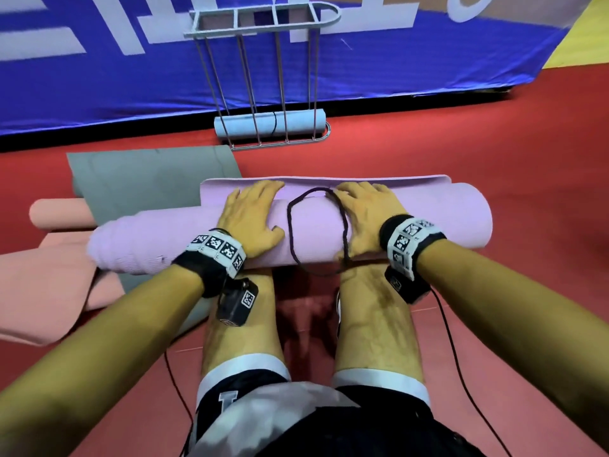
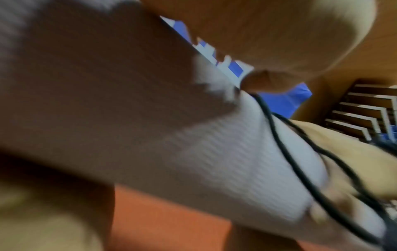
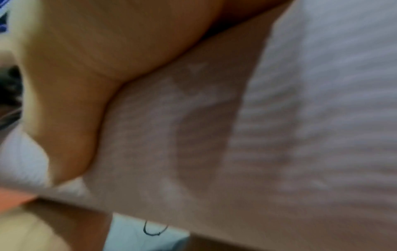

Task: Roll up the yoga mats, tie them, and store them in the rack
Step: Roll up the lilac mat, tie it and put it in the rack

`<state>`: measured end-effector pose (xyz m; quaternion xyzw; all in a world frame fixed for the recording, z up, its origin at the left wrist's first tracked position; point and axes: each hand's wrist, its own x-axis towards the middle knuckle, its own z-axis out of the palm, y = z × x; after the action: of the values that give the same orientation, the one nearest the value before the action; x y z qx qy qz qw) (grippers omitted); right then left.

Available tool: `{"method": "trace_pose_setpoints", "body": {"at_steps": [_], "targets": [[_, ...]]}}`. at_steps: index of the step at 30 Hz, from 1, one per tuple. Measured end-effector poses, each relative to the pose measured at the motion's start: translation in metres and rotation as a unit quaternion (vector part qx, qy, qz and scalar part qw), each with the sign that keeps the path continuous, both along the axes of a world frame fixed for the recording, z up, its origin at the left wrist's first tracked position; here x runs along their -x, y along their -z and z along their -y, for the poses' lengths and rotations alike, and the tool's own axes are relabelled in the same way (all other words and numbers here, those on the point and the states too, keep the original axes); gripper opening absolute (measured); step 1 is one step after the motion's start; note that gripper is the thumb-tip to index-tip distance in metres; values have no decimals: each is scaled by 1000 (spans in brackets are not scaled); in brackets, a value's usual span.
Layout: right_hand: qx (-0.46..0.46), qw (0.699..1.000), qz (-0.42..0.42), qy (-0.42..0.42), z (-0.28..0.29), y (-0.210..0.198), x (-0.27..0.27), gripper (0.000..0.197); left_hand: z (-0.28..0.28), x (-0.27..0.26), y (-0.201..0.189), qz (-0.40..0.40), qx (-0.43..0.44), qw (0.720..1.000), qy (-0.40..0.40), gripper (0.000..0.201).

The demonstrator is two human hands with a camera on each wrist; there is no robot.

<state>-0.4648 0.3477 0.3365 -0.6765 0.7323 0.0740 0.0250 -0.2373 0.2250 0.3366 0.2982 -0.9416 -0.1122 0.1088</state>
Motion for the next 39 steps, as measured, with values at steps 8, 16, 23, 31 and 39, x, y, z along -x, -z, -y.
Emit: {"method": "trace_pose_setpoints", "body": {"at_steps": [8, 16, 23, 31, 39], "targets": [[163, 952, -58, -254, -27, 32, -2, 84, 21, -5, 21, 211, 78, 971, 79, 125], [-21, 996, -87, 0, -4, 23, -13, 133, 3, 22, 22, 276, 82, 958, 1, 147], [-20, 999, -27, -4, 18, 0, -5, 122, 6, 28, 4, 272, 91, 958, -16, 134], [-98, 993, 60, 7, -21, -37, -12, 125, 4, 12, -28, 292, -140, 945, 45, 103], [-37, 999, -18, 22, -33, -7, -32, 132, -2, 7, -23, 265, -206, 941, 42, 113]]}}
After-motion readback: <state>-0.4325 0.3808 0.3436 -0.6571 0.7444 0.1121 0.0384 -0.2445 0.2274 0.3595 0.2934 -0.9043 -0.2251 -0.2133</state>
